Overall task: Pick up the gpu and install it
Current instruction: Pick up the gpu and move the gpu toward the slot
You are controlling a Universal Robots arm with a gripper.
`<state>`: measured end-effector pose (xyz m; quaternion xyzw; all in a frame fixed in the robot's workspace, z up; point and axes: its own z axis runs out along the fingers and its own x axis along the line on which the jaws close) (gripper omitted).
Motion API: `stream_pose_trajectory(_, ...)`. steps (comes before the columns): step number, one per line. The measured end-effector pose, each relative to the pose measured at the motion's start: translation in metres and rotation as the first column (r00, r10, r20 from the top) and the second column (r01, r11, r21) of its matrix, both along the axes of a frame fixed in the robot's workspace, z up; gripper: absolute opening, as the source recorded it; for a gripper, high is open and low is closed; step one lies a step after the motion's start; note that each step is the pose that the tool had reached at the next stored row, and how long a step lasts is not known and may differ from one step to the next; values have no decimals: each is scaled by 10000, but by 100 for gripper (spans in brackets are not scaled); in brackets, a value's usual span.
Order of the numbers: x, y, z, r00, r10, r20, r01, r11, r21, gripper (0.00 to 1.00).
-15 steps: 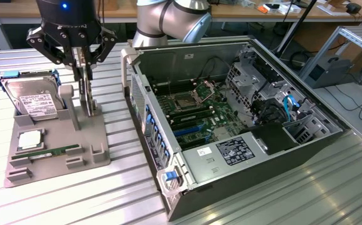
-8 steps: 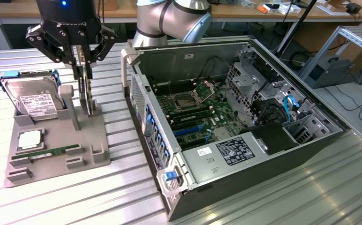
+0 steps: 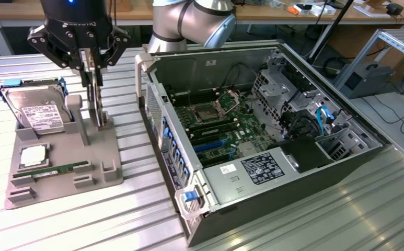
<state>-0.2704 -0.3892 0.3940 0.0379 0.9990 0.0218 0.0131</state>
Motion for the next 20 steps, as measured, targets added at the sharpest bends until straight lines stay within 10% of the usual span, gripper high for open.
stream_pose_trajectory(20,0,0,115,10000,0,0,0,10000,3,27)
